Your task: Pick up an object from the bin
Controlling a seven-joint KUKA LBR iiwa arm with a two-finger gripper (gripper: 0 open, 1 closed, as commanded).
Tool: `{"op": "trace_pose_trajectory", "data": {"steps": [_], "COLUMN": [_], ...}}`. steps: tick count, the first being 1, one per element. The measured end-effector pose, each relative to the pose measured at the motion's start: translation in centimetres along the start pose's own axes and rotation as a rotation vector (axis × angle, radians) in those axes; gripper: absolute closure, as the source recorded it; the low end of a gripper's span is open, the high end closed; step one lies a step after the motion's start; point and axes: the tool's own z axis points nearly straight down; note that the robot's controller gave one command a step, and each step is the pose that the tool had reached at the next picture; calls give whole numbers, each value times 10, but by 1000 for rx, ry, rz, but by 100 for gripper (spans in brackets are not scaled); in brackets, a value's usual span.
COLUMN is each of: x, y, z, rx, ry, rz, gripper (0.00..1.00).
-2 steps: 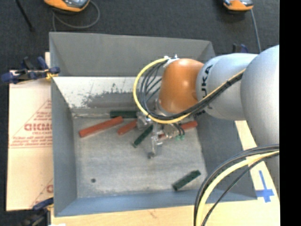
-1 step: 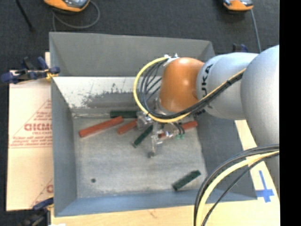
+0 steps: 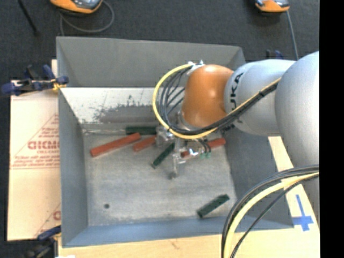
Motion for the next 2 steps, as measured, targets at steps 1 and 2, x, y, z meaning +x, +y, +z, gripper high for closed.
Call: {"op": "trace_pose_trajectory", "data": {"steps": [1,2], "x": [-2,-4], "y": [-1,-1], "z": [-1,-2], "rx": [0,0], "ry": [-2,-3], "rz": [4,8], "gripper": [0,0]}}
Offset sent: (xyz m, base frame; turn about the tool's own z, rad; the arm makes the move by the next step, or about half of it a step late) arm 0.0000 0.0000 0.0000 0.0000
